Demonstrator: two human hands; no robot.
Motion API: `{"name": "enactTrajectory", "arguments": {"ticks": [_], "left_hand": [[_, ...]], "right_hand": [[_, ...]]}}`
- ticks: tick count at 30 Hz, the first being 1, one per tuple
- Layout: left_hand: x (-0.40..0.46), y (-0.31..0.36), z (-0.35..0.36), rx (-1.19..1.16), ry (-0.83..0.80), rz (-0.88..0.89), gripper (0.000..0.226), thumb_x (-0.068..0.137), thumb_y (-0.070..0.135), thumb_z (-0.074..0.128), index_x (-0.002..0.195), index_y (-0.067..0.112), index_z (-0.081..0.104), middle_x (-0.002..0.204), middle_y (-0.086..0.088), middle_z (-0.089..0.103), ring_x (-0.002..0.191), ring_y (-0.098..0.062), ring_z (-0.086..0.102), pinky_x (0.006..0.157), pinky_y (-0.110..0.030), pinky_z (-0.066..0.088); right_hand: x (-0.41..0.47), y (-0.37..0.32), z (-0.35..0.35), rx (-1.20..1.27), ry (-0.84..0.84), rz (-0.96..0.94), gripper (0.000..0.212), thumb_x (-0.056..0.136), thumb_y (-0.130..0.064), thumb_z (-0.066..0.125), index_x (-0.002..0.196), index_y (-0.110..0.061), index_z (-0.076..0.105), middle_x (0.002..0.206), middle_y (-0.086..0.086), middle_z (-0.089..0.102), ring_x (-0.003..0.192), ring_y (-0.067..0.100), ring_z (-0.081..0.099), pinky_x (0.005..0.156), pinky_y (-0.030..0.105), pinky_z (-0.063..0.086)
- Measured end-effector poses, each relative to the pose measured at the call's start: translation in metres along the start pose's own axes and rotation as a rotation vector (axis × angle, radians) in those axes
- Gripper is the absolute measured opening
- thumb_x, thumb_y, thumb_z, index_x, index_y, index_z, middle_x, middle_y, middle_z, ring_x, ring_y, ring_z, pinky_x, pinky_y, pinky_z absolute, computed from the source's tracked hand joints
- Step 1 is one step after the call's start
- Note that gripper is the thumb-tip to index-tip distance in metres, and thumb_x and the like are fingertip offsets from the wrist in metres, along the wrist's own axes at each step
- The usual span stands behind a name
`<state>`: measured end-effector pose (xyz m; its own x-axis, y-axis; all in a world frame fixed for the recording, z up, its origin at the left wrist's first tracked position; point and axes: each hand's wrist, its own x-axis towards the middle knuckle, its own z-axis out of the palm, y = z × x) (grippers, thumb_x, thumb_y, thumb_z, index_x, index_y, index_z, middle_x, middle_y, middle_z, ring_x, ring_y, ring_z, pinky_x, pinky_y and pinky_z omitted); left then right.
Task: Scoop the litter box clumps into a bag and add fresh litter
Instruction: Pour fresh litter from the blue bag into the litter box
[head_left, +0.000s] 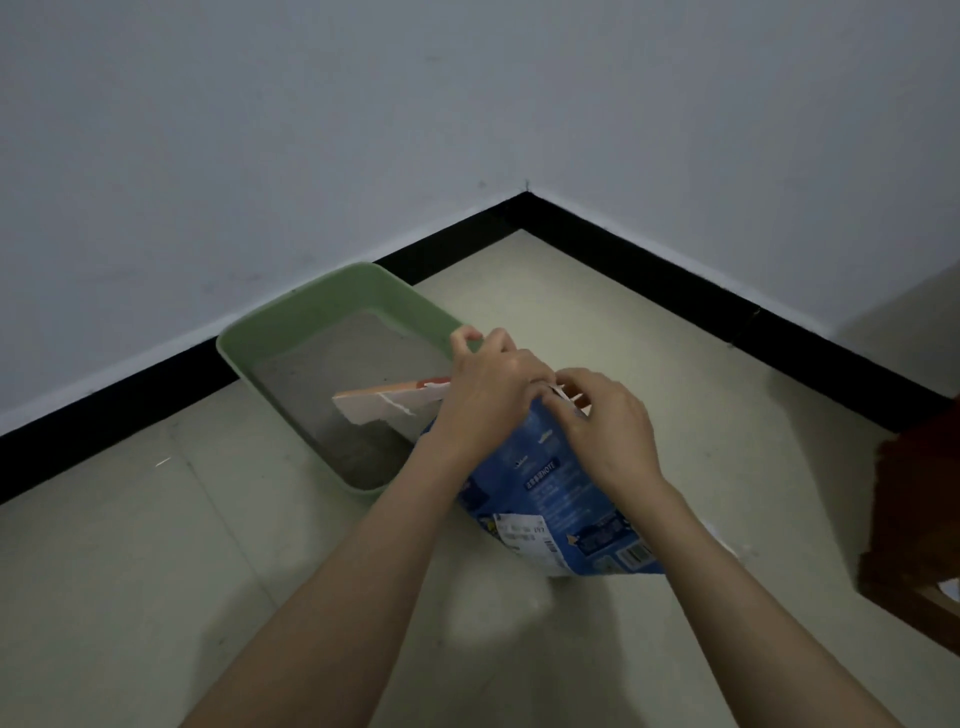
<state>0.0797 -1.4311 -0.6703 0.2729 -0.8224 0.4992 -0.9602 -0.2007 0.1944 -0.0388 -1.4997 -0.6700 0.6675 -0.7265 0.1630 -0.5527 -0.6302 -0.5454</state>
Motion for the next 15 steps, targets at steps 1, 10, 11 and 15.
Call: {"name": "enactTrajectory", "arguments": {"ticks": [1, 10, 11, 15], "left_hand": [[-0.002, -0.007, -0.005, 0.043, -0.066, -0.026, 0.013, 0.083, 0.023, 0.063, 0.092, 0.029, 0.071, 0.094, 0.01, 0.07, 0.092, -0.019, 0.054, 0.087, -0.037, 0.015], [-0.052, -0.125, -0.047, 0.179, -0.208, -0.555, 0.012, 0.087, 0.028, 0.057, 0.088, 0.029, 0.069, 0.091, 0.002, 0.067, 0.099, -0.019, 0.048, 0.085, -0.036, 0.017], [-0.054, -0.131, -0.05, 0.176, -0.183, -0.581, 0.012, 0.087, 0.028, 0.058, 0.089, 0.027, 0.071, 0.091, -0.001, 0.068, 0.1, -0.022, 0.048, 0.087, -0.036, 0.019], [-0.042, -0.126, -0.054, 0.09, -0.023, -0.559, 0.017, 0.089, 0.026, 0.057, 0.097, 0.025, 0.072, 0.099, 0.002, 0.069, 0.098, -0.019, 0.047, 0.085, -0.033, 0.017]], "right_hand": [[0.002, -0.005, 0.003, -0.017, 0.0, -0.01, 0.027, 0.092, -0.037, 0.053, 0.112, -0.023, 0.062, 0.108, 0.0, 0.066, 0.098, 0.022, 0.058, 0.087, 0.042, 0.046], [0.014, -0.04, 0.027, -0.203, 0.023, -0.126, 0.026, 0.093, -0.029, 0.052, 0.114, -0.02, 0.063, 0.112, 0.003, 0.063, 0.106, 0.026, 0.051, 0.083, 0.036, 0.033], [0.015, -0.048, 0.032, -0.221, 0.017, -0.157, 0.028, 0.093, -0.031, 0.052, 0.117, -0.022, 0.062, 0.114, 0.002, 0.062, 0.109, 0.025, 0.05, 0.085, 0.036, 0.031], [0.021, -0.078, 0.049, -0.258, 0.018, -0.2, 0.031, 0.093, -0.038, 0.048, 0.12, -0.027, 0.059, 0.111, -0.001, 0.061, 0.107, 0.022, 0.049, 0.087, 0.037, 0.029]]}}
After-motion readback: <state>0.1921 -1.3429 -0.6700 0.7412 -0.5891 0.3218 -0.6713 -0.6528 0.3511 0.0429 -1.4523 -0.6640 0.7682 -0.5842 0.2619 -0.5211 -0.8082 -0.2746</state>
